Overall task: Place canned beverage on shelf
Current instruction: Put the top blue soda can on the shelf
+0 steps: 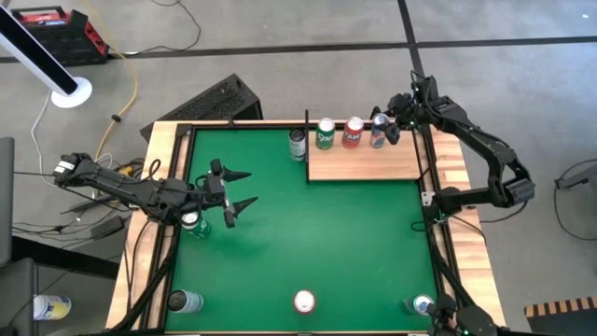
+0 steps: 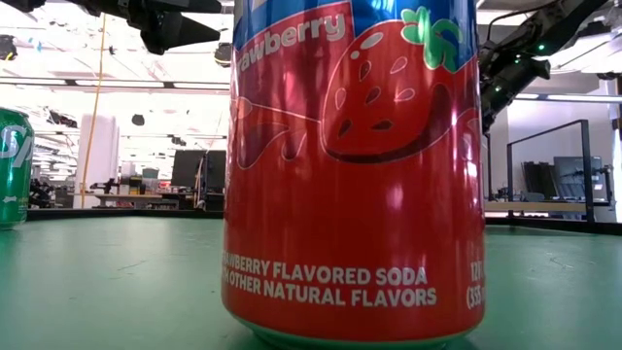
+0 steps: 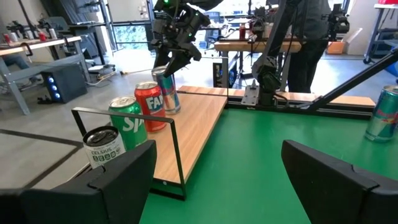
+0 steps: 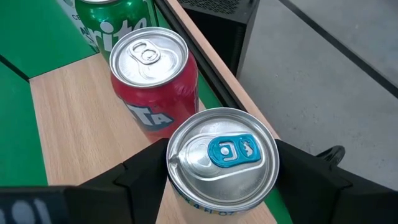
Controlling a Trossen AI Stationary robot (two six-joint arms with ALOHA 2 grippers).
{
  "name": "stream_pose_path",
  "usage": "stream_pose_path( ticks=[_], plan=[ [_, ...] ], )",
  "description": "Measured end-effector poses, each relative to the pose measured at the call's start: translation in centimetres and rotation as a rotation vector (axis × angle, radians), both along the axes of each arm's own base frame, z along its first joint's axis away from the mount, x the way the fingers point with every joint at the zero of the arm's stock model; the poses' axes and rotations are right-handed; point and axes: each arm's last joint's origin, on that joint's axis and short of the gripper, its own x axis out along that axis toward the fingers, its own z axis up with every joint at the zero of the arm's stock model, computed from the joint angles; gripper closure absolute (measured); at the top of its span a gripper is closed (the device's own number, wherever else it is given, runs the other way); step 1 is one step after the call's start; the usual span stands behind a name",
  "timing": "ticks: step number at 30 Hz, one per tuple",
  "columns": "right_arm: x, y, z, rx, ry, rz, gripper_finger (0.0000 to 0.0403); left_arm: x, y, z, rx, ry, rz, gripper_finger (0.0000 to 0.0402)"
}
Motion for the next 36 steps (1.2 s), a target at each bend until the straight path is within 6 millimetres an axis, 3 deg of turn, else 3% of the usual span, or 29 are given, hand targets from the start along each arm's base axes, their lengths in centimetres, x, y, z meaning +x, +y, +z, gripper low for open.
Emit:
stream_pose_path(
  ticks=[36],
  plan=[
    [-0.02, 0.03, -0.03, 0.014, -0.002, -0.009, 0.0104, -0.01, 0.00, 0.06, -0.008, -0.008, 0.001, 0.0070]
  ],
)
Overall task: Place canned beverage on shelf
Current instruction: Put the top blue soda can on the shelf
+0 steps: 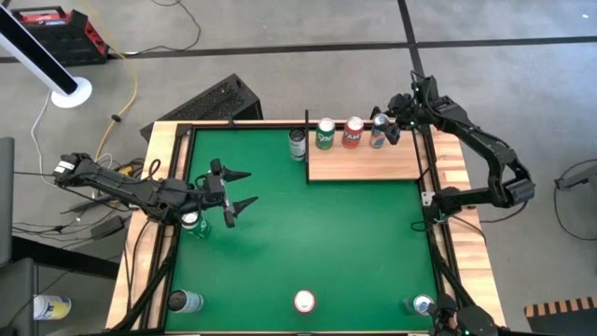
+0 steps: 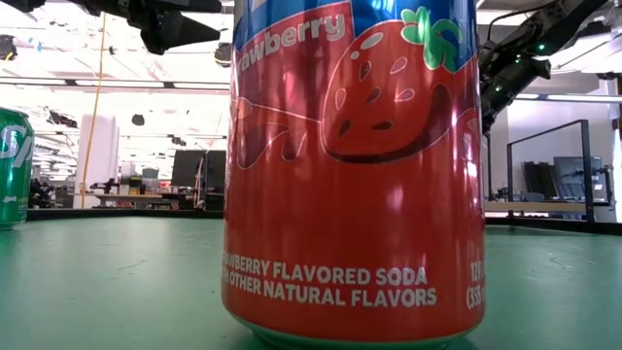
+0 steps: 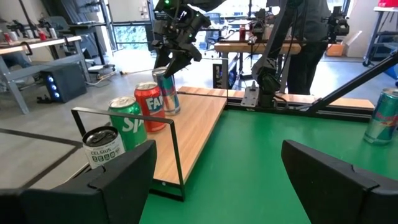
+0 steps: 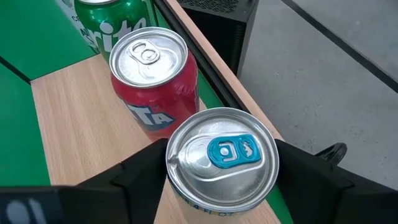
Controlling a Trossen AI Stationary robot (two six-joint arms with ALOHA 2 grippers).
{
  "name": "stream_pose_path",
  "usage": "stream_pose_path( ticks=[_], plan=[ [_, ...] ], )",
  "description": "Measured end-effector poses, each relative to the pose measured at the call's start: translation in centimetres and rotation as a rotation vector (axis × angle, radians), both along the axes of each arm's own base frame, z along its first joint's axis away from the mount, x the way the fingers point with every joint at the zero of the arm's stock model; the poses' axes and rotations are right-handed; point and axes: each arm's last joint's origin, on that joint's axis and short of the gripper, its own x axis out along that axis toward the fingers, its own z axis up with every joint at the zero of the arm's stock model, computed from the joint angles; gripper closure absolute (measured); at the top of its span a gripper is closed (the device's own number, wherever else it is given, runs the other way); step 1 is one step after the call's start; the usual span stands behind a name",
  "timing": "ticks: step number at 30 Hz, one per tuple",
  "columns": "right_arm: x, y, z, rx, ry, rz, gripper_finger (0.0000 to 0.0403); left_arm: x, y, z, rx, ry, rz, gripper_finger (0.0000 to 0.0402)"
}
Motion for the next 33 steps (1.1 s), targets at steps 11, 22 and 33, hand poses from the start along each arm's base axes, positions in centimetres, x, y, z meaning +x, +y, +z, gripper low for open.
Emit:
stream_pose_path(
  ticks=[11, 22, 33],
  plan=[
    [0.0, 0.0, -0.1, 0.011, 0.001, -0.007, 0.0067, 0.0, 0.0, 0.1, -0.003, -0.014, 0.000, 0.0070],
    [-0.4, 0.9, 1.2, -0.040, -0.018, -0.004, 0.0068, 0.0, 0.0, 0.1, 0.002, -0.012, 0.000, 0.0070],
    [0.7, 1.4, 1.1, -0.024, 0.028, -0.090, 0.0068, 0.0, 0.0, 0.1, 0.002, -0.013, 0.000, 0.0070]
  ],
)
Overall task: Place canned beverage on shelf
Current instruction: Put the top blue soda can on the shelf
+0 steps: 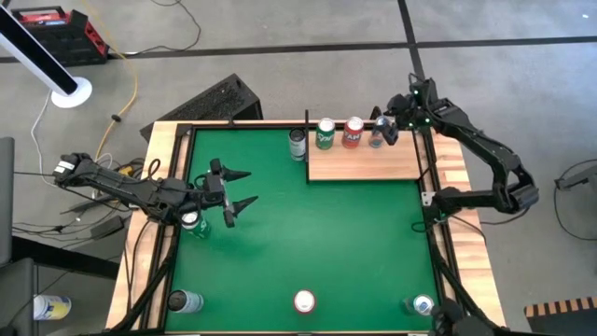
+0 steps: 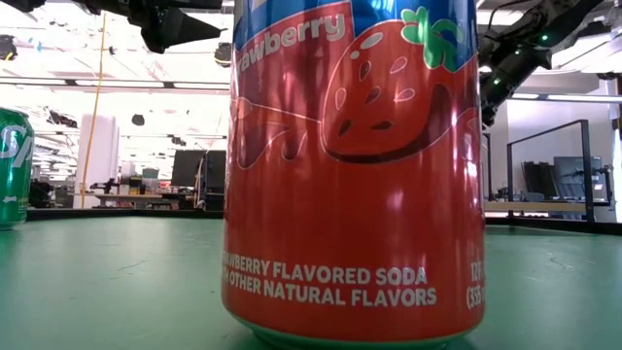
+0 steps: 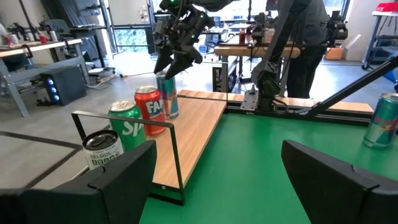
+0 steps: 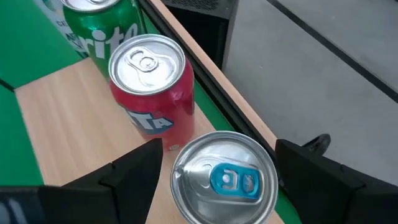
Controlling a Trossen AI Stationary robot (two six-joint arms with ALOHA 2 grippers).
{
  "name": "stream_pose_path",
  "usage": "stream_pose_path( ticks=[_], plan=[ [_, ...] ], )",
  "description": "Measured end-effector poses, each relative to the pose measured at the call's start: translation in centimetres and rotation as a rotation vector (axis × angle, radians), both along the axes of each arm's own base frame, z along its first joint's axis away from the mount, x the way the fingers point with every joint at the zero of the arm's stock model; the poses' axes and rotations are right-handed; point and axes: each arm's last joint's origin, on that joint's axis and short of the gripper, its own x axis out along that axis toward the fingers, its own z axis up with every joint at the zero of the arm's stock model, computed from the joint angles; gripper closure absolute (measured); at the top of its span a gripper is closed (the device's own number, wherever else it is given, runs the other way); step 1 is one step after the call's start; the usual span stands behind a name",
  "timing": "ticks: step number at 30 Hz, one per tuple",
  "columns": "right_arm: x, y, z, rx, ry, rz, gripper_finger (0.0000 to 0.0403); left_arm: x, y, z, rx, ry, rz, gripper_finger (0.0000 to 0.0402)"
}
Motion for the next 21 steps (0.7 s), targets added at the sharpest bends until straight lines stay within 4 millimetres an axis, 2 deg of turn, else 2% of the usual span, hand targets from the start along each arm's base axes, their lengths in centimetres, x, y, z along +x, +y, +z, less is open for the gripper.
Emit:
stream_pose_path(
  ticks=[5, 12, 21],
  plan=[
    [0.80, 0.44, -0.08, -0.027, 0.061, -0.017, 0.0068, 0.00, 0.00, 0.00, 0.000, 0.000, 0.000, 0.0070],
    [0.86, 0.56, -0.19, -0.026, 0.087, -0.030, 0.0072, 0.00, 0.00, 0.00, -0.004, -0.002, 0.000, 0.0070],
    [0.82, 0.67, -0.25, -0.023, 0.099, -0.014, 0.0115, 0.00, 0.00, 0.00, -0.005, -0.002, 0.000, 0.0070]
  ],
)
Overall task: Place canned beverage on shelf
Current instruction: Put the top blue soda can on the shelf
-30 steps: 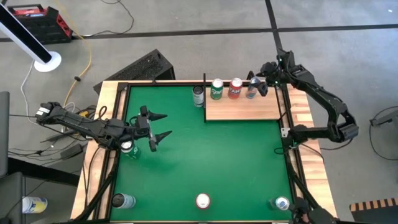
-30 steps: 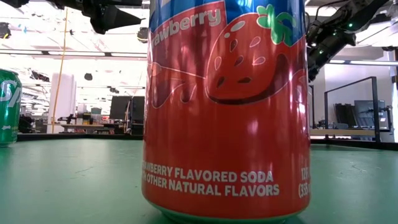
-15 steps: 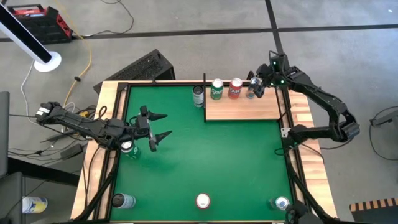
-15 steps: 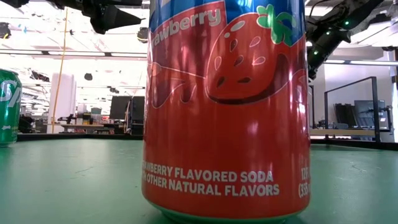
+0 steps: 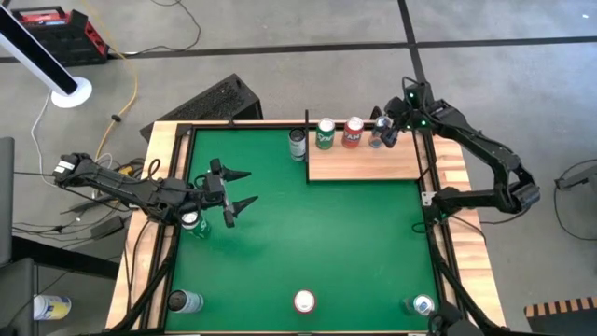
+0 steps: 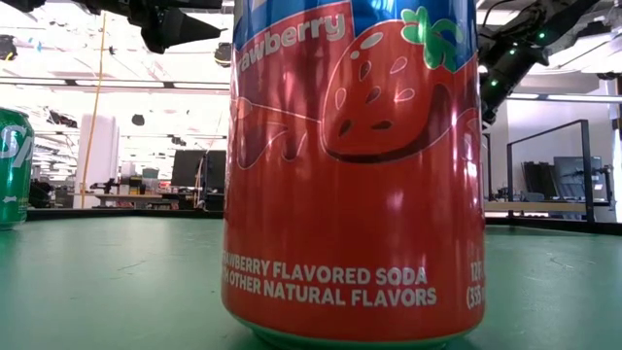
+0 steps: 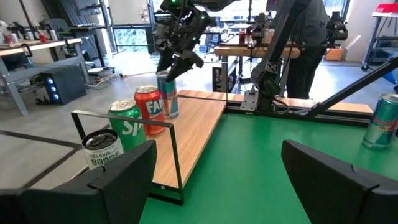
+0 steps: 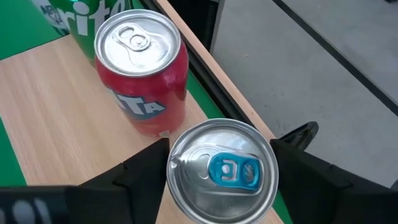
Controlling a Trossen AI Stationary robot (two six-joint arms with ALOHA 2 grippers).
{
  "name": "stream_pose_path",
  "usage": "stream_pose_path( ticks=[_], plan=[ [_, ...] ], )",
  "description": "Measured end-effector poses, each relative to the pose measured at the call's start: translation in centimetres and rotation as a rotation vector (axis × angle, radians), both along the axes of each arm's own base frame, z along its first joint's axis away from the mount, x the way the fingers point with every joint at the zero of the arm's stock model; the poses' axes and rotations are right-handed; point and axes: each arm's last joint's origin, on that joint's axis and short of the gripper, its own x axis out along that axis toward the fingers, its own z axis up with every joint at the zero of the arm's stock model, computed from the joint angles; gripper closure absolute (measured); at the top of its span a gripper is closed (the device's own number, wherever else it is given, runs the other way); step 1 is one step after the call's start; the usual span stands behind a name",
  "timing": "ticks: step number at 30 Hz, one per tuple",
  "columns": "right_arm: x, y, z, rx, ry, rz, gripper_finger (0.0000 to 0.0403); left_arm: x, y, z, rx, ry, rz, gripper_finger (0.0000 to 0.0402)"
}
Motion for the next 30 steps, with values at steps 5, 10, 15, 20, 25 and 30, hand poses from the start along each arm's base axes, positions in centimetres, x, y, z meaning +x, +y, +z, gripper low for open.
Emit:
stream_pose_path(
  ticks=[5, 10, 15, 20, 25, 30],
  plan=[
    [-0.02, 0.07, -0.01, 0.000, 0.007, 0.012, 0.0122, 0.00, 0.00, 0.00, -0.001, 0.000, 0.000, 0.0070],
    [-0.03, 0.13, -0.06, -0.022, 0.035, 0.056, 0.0124, 0.00, 0.00, 0.00, -0.001, 0.000, 0.000, 0.0070],
    [-0.09, 0.23, -0.16, -0.041, 0.073, 0.101, 0.0125, 0.00, 0.00, 0.00, -0.001, 0.000, 0.000, 0.0070],
    [-0.11, 0.27, -0.19, -0.053, 0.091, 0.125, 0.0125, 0.00, 0.00, 0.00, -0.002, 0.000, 0.000, 0.0070],
    [-0.21, 0.22, -0.22, -0.053, 0.094, 0.124, 0.0126, 0.00, 0.00, 0.00, -0.008, -0.003, 0.000, 0.0070],
    [-0.24, 0.30, -0.29, -0.057, 0.110, 0.149, 0.0126, 0.00, 0.00, 0.00, -0.009, -0.003, 0.000, 0.0070]
  ],
)
